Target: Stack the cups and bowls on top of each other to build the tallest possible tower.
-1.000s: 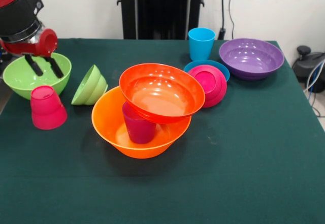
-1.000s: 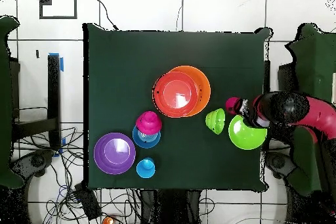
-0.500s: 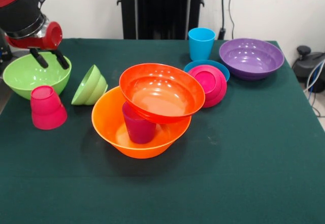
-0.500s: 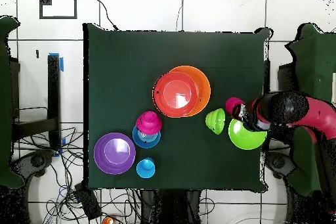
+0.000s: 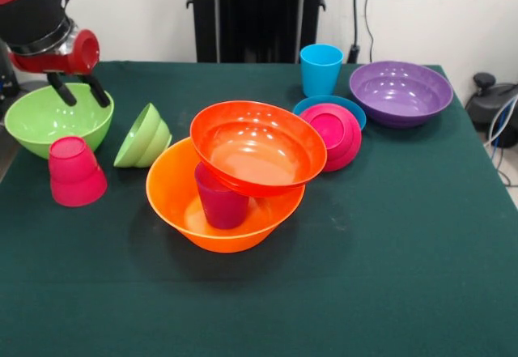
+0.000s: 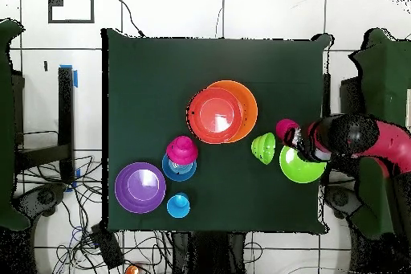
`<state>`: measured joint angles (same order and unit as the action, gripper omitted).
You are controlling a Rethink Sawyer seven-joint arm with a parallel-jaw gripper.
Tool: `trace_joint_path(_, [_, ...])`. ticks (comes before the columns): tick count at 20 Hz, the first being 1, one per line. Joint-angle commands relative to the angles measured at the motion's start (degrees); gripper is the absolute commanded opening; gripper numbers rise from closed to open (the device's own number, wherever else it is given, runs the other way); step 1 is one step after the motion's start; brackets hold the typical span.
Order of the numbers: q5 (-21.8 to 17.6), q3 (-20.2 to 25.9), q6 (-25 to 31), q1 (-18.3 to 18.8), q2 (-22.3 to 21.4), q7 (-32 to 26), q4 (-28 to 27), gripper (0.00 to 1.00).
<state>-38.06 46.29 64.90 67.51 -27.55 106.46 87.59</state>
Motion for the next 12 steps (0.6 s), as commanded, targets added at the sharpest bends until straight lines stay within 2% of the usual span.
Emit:
trace_joint_path(1, [3.8, 3.8, -8.6, 3.4, -11.4, -4.5, 16.7, 1.0])
trace_joint_path(5, [5.0, 3.7, -11.8, 4.6, -15.8, -1.7, 24.2, 1.0])
trace_joint_path(12, [0.1, -2.0, -20.9, 3.6, -16.1, 3.3, 32.3, 1.0])
